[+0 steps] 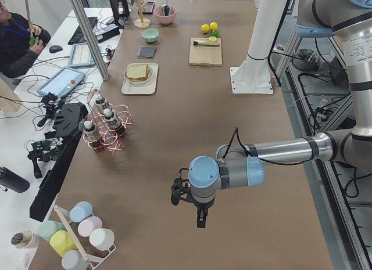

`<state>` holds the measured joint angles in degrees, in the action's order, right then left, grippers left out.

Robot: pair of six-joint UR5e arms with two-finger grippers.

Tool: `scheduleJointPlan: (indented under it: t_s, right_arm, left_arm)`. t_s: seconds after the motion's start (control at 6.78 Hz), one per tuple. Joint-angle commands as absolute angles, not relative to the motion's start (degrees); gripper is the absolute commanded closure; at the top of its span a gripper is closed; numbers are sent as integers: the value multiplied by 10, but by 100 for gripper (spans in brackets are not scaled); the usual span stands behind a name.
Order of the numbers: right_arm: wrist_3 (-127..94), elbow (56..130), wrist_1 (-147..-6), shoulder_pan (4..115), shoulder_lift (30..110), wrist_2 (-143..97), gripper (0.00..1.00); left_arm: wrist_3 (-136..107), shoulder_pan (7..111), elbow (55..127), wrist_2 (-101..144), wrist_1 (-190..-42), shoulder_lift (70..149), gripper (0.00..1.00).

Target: Make sandwich and place on tray

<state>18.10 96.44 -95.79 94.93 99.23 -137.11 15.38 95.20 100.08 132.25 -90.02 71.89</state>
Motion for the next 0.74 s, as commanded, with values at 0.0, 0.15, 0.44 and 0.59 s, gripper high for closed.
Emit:
scheduleJointPlan:
  t_s: [0.0,0.15,0.44,0.59]
  right_arm:
    - [181,960,-958,949,992,-1371,0]
    - [182,960,-958,949,992,-1371,0]
    - [182,960,-957,949,992,-1371,0]
    - [181,960,-957,949,992,-1371,0]
  left_arm:
    - [154,952,1001,1324,-899,722,2]
    - [154,952,999,1375,-895,720,2]
    - [154,953,993,1429,-894,717,2]
    - [154,953,991,1425,-894,717,2]
